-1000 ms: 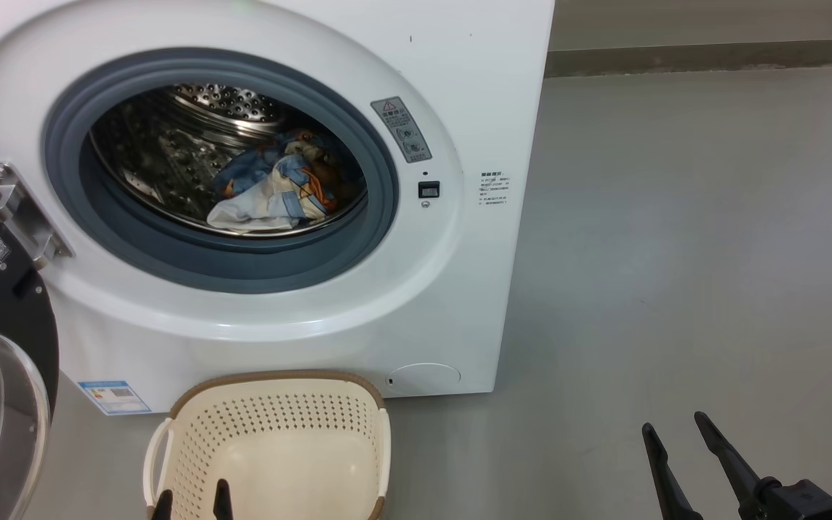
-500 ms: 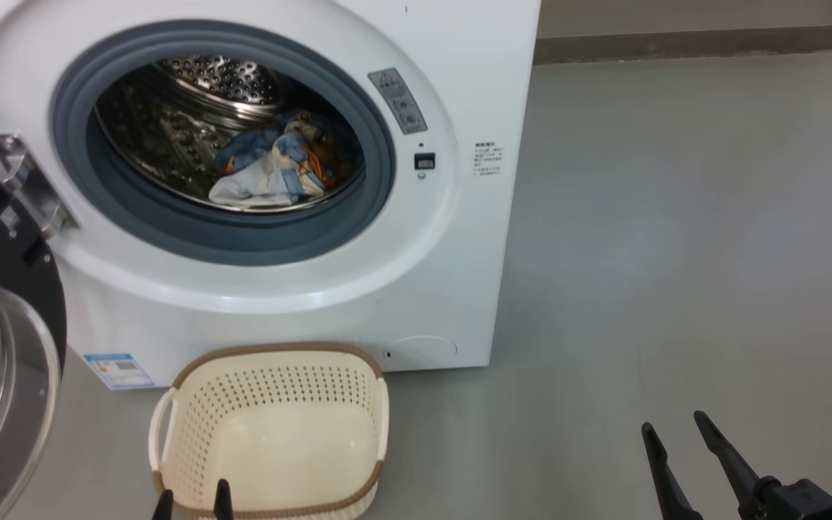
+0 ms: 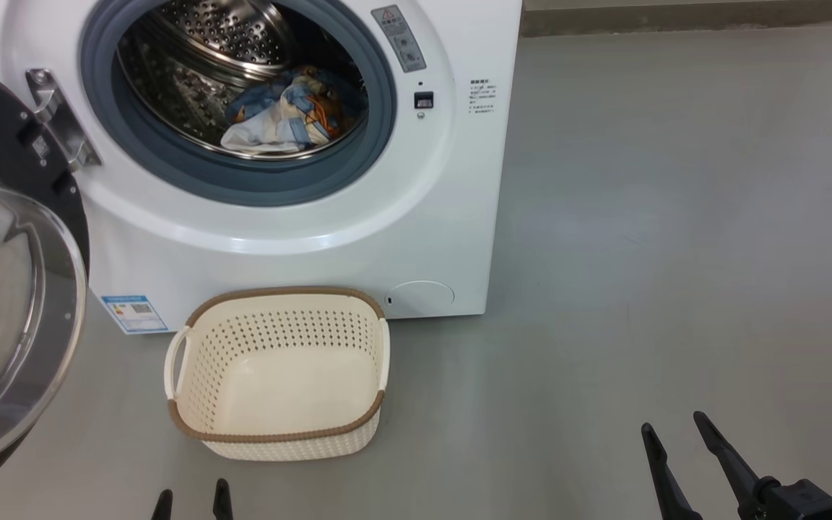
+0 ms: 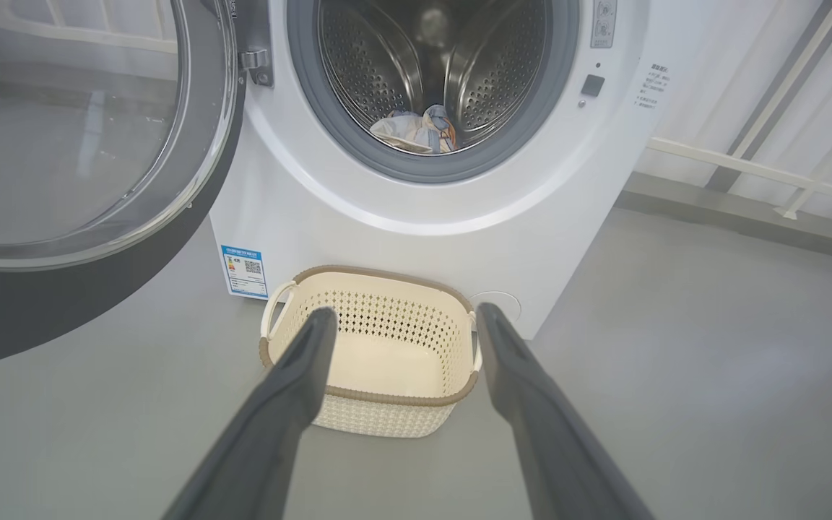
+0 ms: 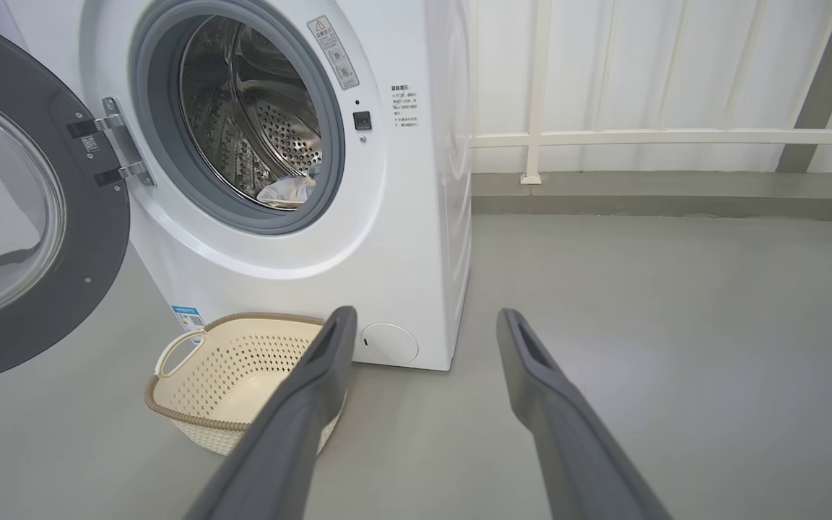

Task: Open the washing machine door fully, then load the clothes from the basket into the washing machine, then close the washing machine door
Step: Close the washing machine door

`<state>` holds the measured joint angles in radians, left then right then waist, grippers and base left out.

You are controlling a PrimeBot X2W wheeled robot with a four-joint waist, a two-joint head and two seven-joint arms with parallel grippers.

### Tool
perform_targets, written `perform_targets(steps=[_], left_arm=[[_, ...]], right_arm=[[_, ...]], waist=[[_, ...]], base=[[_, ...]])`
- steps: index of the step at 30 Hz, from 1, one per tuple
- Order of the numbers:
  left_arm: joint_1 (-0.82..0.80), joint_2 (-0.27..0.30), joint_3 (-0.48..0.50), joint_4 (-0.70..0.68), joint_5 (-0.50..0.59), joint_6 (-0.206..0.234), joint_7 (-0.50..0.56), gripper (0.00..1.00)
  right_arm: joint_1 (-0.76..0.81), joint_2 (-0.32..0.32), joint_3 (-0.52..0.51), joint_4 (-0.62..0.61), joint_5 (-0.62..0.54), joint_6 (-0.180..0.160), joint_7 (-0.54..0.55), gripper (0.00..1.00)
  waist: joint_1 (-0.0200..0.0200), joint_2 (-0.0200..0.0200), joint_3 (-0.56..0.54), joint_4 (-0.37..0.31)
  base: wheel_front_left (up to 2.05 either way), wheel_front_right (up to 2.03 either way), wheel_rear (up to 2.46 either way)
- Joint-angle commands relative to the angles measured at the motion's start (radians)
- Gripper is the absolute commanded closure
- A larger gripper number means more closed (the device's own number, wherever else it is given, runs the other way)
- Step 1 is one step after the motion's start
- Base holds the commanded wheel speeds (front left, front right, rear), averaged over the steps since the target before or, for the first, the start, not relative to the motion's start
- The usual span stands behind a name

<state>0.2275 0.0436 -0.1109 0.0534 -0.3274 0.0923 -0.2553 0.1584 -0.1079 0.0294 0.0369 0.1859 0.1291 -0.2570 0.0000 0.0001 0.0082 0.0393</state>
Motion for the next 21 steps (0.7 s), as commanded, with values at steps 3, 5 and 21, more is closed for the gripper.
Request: perform_targets(steps=[3,5,21], left_arm=[[-0.032,0.007,0.029,-0.018,0.007,0.004,-0.006,0.00],[-0.033,0.007,0.029,-0.017,0.006,0.003,-0.006,0.00],[-0.053,0.007,0.024,-0.022,0.014,0.008,-0.006,0.00]], right_arm=[[-0.042,-0.013,0.025,-0.020,0.001,0.002,-0.005,0.00],[-0.041,-0.012,0.025,-0.020,0.001,0.002,-0.005,0.00],[-0.044,-0.003,0.029,-0.022,-0.004,0.002,-0.005,0.00]], waist=[[0.0000,-0.0001,0.001,0.002],[0.0000,-0.0001,-0.001,0.004],[0.0000,-0.0001,-0.011,0.105]], base=[[-0.36,0.36,0.00],[-0.04,0.04,0.00],[0.00,0.00,0.00]])
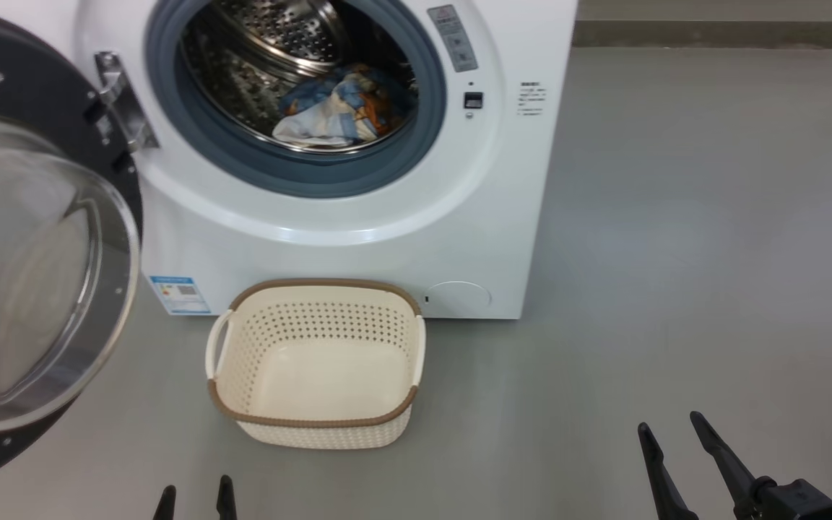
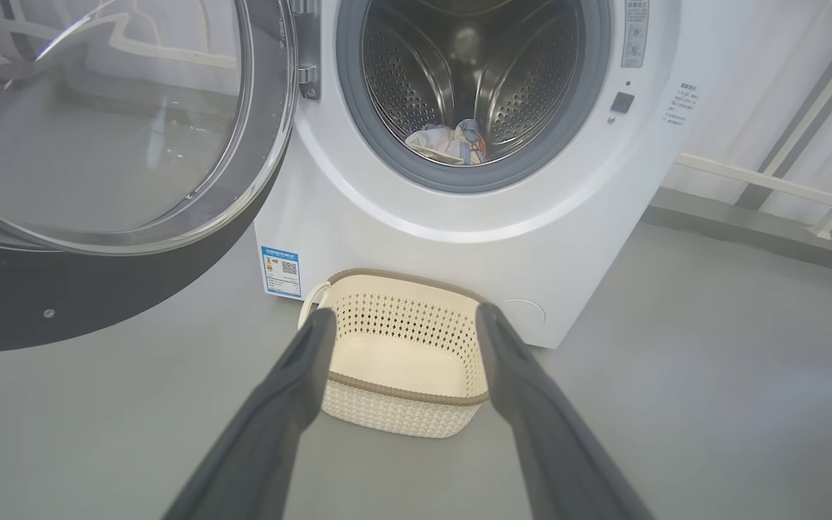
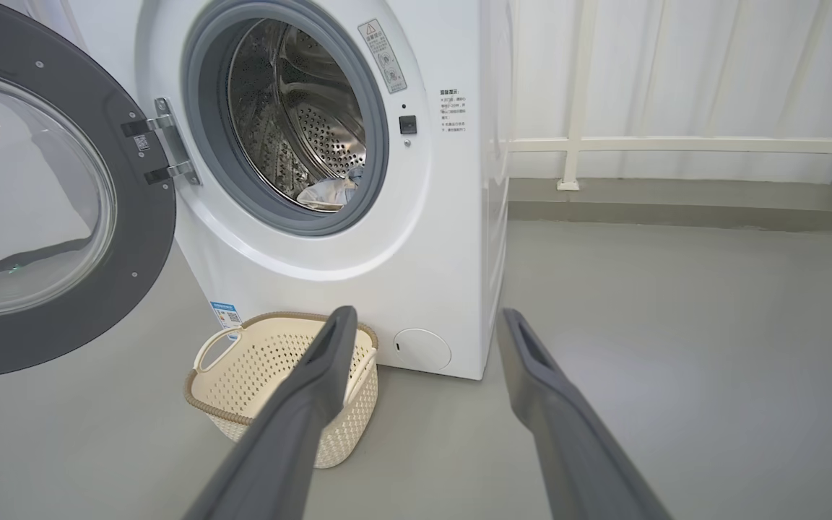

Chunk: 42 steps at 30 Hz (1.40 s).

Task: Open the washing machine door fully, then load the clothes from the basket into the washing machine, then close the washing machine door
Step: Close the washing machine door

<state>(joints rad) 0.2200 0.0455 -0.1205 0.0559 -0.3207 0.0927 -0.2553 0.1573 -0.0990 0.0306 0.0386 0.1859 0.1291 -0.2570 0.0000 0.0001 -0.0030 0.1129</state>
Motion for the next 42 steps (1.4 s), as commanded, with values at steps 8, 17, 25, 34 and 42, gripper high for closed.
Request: perform_targets(steps=[8,17,25,34,42], left_arm=[[-0.056,0.005,0.035,-0.041,-0.001,0.019,-0.006,0.00],[-0.061,0.005,0.036,-0.047,-0.009,0.022,-0.006,0.00],[-0.048,0.005,0.052,-0.087,-0.035,0.047,-0.006,0.00],[-0.022,0.005,0.078,-0.146,-0.057,0.087,-0.006,0.00],[-0.007,0.005,0.087,-0.177,-0.067,0.108,-0.006,0.00]], right_arm=[[-0.062,-0.024,0.044,-0.024,-0.005,0.002,-0.005,0.00],[-0.084,-0.040,0.058,-0.028,-0.005,0.002,-0.005,0.00],[-0.134,-0.066,0.111,-0.020,-0.001,0.002,-0.005,0.00],[-0.204,-0.097,0.180,0.014,0.019,0.002,-0.005,0.00],[-0.242,-0.106,0.216,0.036,0.033,0.002,-0.005,0.00]], waist=[[0.0000,-0.0001,0.007,0.177],[0.0000,-0.0001,0.006,0.349],[0.0000,-0.0001,0.032,0.415],[0.0000,-0.0001,0.054,0.428],[0.0000,-0.0001,0.059,0.430]], base=[[0.00,0.00,0.00],[0.00,0.00,0.00],[0.00,0.00,0.00],[0.00,0.00,0.00],[0.00,0.00,0.00]])
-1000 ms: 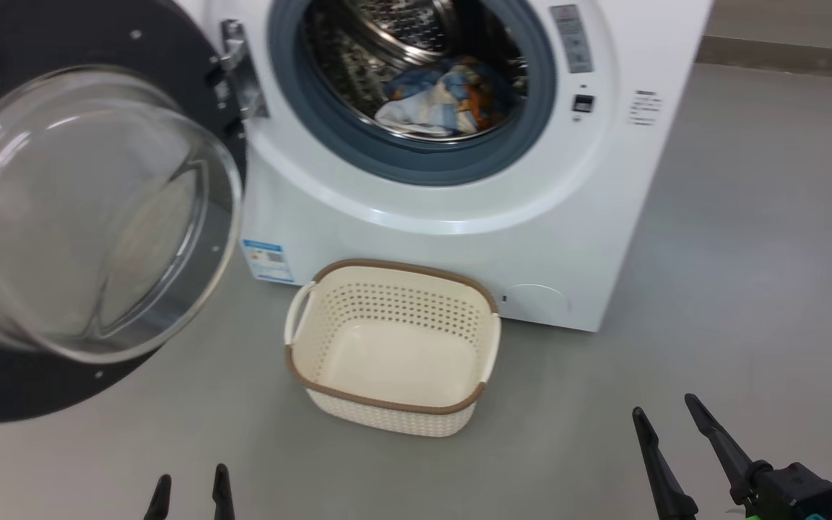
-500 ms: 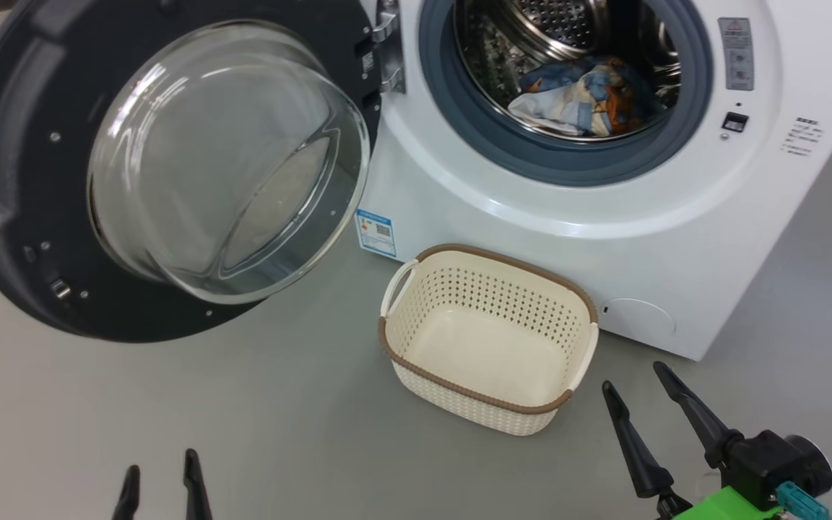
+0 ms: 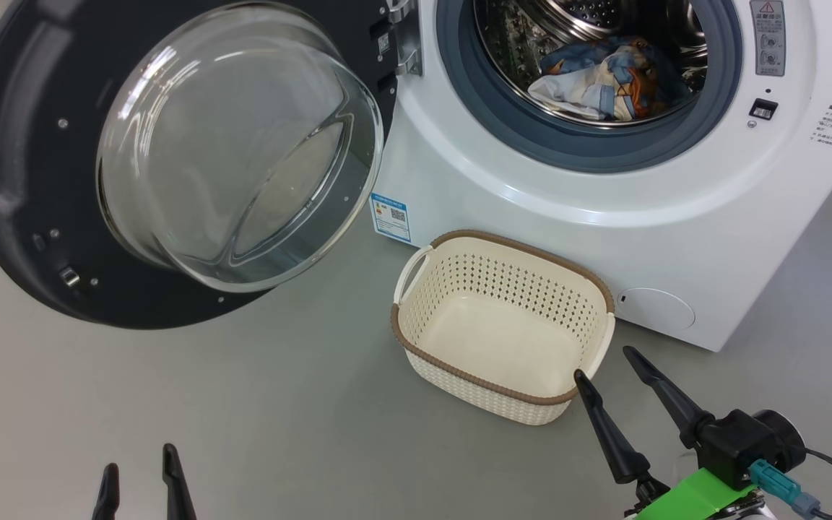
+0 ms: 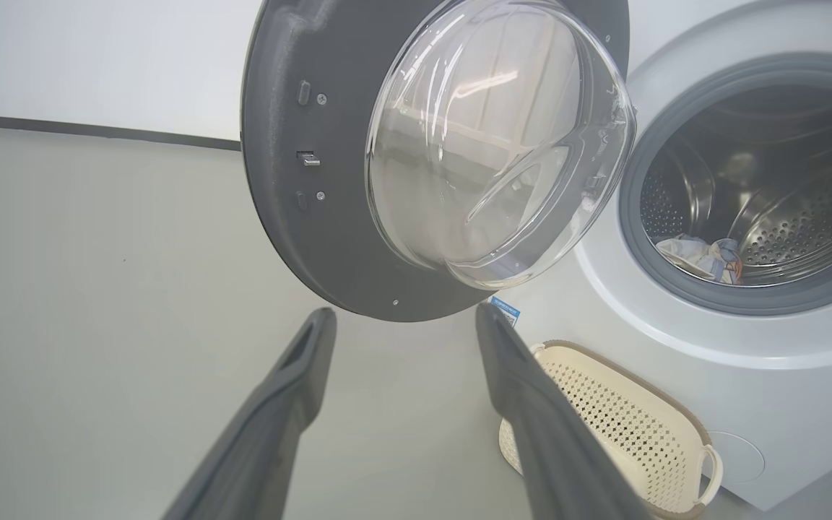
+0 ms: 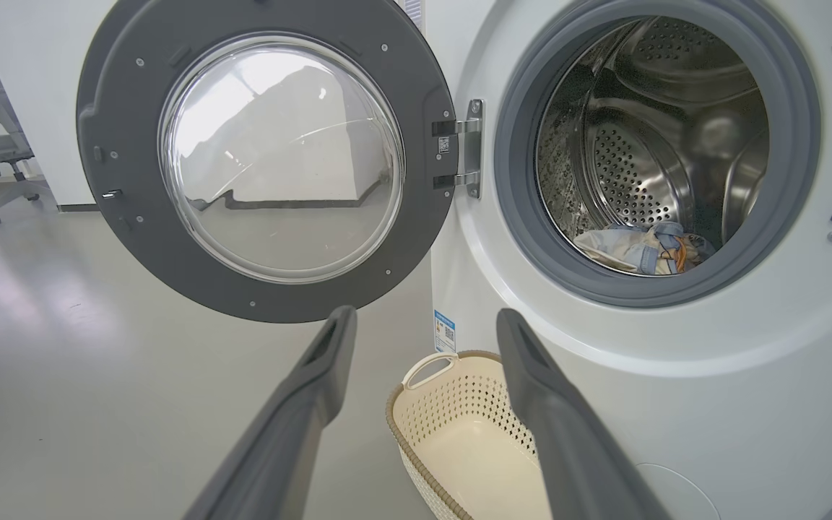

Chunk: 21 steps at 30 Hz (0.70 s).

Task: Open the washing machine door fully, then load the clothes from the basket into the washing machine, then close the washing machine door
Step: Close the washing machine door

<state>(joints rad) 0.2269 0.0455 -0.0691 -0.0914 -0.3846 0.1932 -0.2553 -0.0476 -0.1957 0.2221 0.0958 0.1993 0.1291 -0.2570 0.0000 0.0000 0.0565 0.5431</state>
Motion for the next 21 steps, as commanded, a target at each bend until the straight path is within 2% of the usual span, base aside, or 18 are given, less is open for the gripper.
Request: perform_targets(steps=[1,4,6,13,17,19,21], left_arm=[[-0.012,0.005,0.036,-0.030,-0.004,0.009,-0.006,0.00],[-0.010,0.005,0.042,-0.023,-0.021,0.011,-0.006,0.00],[-0.013,0.005,0.061,-0.013,-0.042,0.010,-0.006,1.00],[-0.056,0.005,0.212,0.076,-0.119,-0.051,-0.006,1.00],[-0.128,0.005,0.350,0.155,-0.180,-0.108,-0.006,1.00],[-0.182,0.005,0.433,0.214,-0.269,-0.136,-0.006,1.00],[-0.228,0.032,0.491,0.283,-0.294,-0.162,-0.006,1.00]], right_arm=[[-0.038,-0.009,0.026,-0.020,0.021,0.002,-0.005,0.00],[-0.038,-0.008,0.029,-0.019,0.022,0.002,-0.005,0.00],[-0.035,-0.007,0.029,-0.018,0.023,0.002,-0.005,0.00],[-0.014,0.005,0.010,-0.020,0.022,0.002,-0.005,0.00],[-0.008,0.013,0.006,-0.021,0.019,0.002,-0.005,0.00],[-0.007,0.018,0.002,-0.022,0.019,0.002,-0.005,0.00],[-0.005,0.023,-0.001,-0.022,0.017,0.002,-0.005,0.00]], waist=[[0.0000,0.0000,0.000,0.000],[0.0000,0.0000,-0.001,-0.001],[0.0000,0.0000,-0.002,-0.001],[0.0000,0.0000,-0.008,-0.006],[0.0000,0.0000,-0.007,-0.006],[0.0000,0.0000,-0.007,-0.007],[0.0000,0.0000,-0.008,-0.009]], base=[[0.00,0.00,0.00],[0.00,0.00,0.00],[0.00,0.00,0.00],[0.00,0.00,0.00],[0.00,0.00,0.00],[0.00,0.00,0.00],[0.00,0.00,0.00]])
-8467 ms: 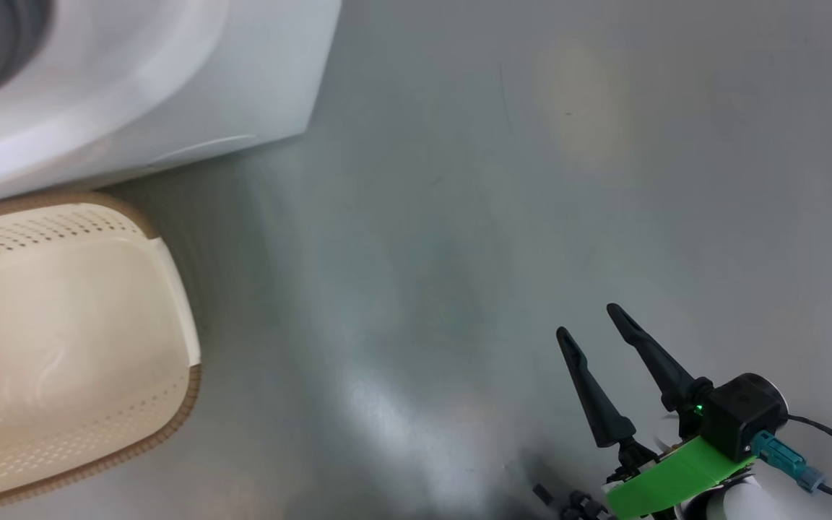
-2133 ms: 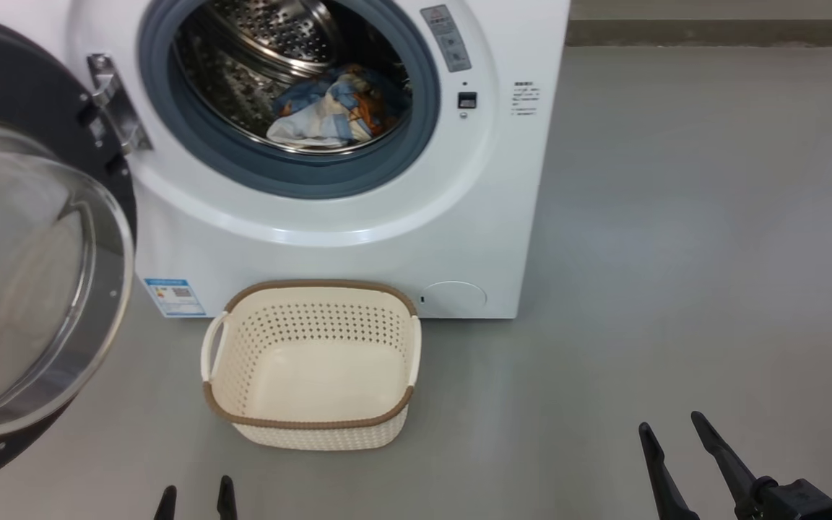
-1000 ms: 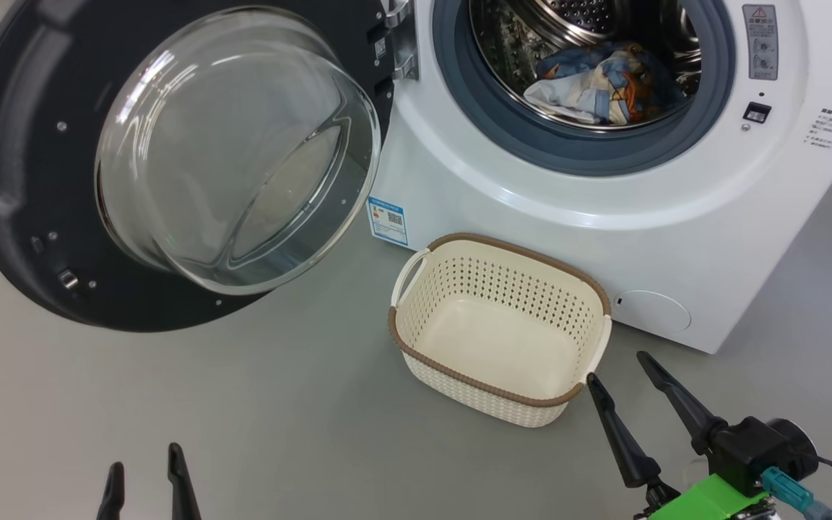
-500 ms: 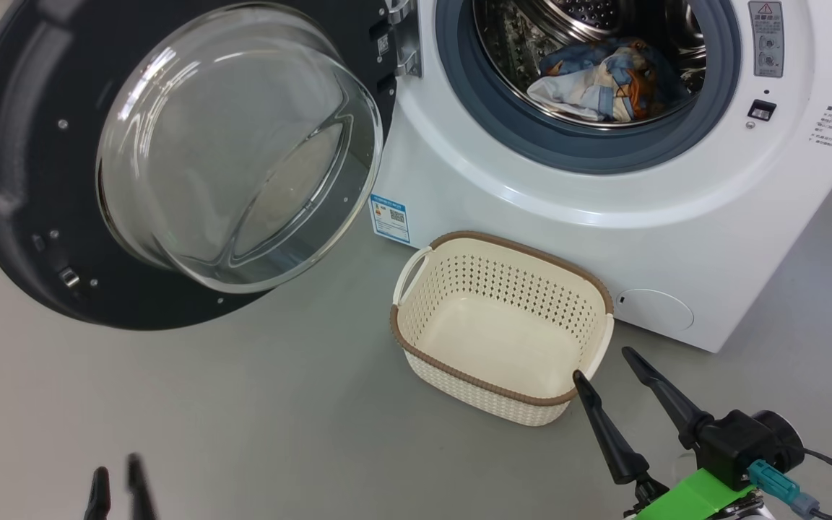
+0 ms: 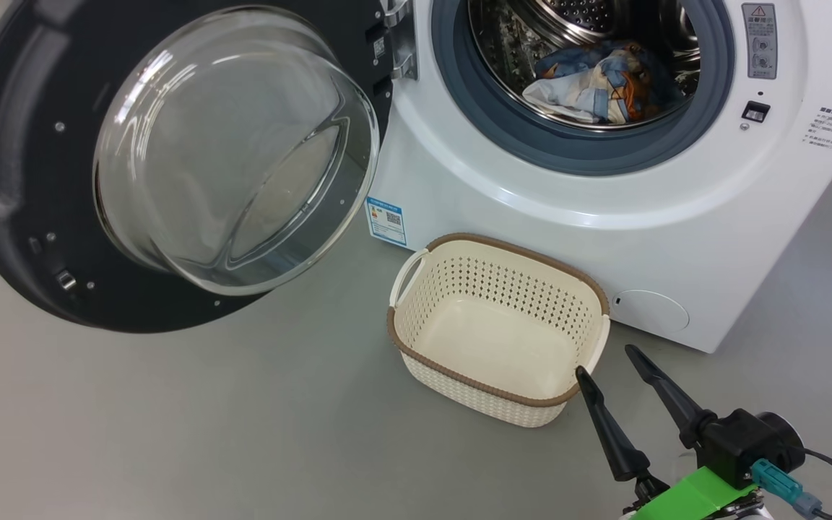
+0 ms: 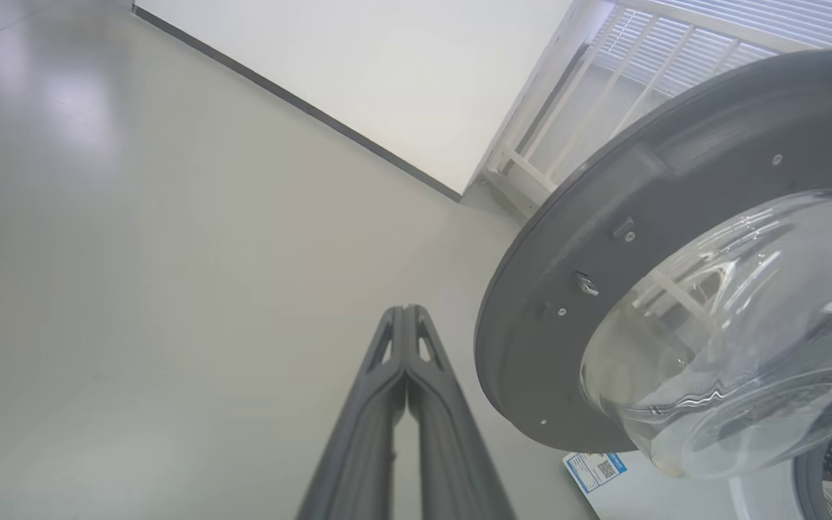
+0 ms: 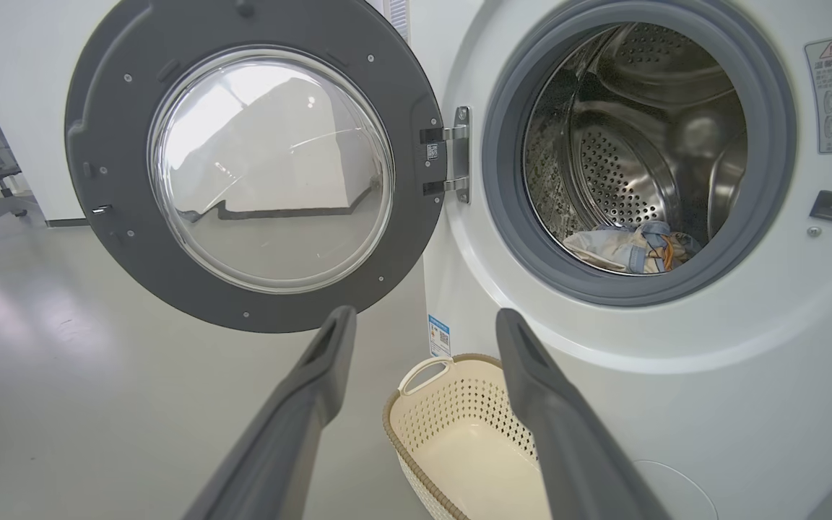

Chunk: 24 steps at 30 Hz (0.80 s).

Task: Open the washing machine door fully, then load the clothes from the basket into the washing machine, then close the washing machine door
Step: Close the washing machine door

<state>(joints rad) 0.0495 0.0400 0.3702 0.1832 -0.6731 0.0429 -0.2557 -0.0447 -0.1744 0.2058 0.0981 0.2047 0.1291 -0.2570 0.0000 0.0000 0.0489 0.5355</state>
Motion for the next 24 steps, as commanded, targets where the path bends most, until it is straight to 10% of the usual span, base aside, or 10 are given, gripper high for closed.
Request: perform_targets(steps=[1,13,24], left_arm=[[-0.079,0.048,0.079,0.042,-0.030,-0.021,-0.006,1.00],[-0.420,0.320,0.271,0.420,-0.249,-0.014,0.109,1.00],[-0.648,0.450,0.353,0.582,-0.372,0.035,0.190,1.00]], right_arm=[[-0.007,0.003,0.014,-0.025,0.011,0.002,-0.005,0.00],[0.018,0.018,-0.010,-0.035,0.005,0.002,-0.005,0.00],[0.064,0.021,-0.024,-0.042,-0.004,0.002,-0.005,0.00]], waist=[[0.0000,0.0000,-0.001,-0.002],[0.0000,0.0000,-0.001,-0.005],[0.0000,0.0000,-0.015,-0.010]], base=[[0.00,0.00,0.00],[0.00,0.00,0.00],[0.00,0.00,0.00]])
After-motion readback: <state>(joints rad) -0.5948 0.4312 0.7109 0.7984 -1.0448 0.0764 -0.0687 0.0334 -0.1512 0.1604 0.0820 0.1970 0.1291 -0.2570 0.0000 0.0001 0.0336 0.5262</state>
